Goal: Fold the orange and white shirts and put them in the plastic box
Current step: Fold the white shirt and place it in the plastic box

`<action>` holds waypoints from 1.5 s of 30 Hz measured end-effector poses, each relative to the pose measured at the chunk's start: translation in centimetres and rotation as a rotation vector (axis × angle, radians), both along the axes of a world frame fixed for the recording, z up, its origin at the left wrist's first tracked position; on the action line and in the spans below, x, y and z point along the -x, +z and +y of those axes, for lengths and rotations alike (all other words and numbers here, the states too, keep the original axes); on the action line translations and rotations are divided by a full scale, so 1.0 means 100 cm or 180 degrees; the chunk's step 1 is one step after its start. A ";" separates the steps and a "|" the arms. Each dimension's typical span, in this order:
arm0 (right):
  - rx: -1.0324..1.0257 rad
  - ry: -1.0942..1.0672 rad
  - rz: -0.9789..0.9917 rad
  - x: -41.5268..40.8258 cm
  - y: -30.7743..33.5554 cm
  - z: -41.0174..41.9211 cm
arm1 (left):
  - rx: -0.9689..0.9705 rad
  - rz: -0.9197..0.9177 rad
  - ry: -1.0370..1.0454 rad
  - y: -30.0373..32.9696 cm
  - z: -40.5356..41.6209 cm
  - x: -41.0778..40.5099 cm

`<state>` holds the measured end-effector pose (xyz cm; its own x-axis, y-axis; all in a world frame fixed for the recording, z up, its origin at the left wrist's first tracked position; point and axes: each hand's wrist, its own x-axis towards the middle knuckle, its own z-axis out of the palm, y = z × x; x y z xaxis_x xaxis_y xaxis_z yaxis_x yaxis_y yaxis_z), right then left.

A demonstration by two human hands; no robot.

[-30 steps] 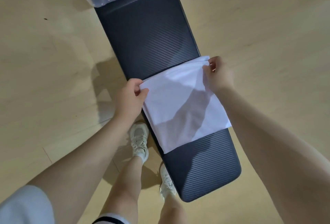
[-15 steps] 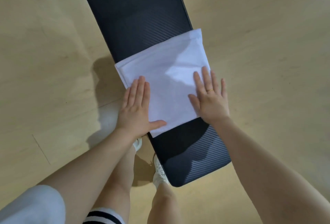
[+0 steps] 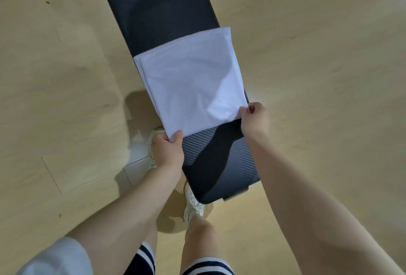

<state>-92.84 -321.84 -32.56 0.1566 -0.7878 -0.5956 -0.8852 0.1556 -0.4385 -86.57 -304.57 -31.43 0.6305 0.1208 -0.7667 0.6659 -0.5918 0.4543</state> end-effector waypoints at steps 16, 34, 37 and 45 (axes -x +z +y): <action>-0.0847 -0.0056 -0.0644 0.080 0.081 0.029 | 0.0520 0.0118 -0.0833 0.072 0.054 0.010; -0.0494 0.0359 -0.0640 -0.006 0.042 -0.028 | 0.0358 -0.1134 -0.2879 0.042 -0.011 -0.121; -0.0192 0.0454 -0.0189 -0.023 0.025 -0.033 | 0.0147 -0.1175 -0.3071 0.023 -0.023 -0.132; 0.1867 0.2592 -0.0364 -0.023 0.007 0.053 | 0.0120 -0.2478 -0.4956 0.006 -0.022 -0.093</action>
<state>-90.51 -316.49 -31.88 0.8093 -0.5795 -0.0961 -0.5737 -0.7448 -0.3408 -77.31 -306.80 -30.83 0.3218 -0.9156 -0.2411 -0.8306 -0.3953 0.3922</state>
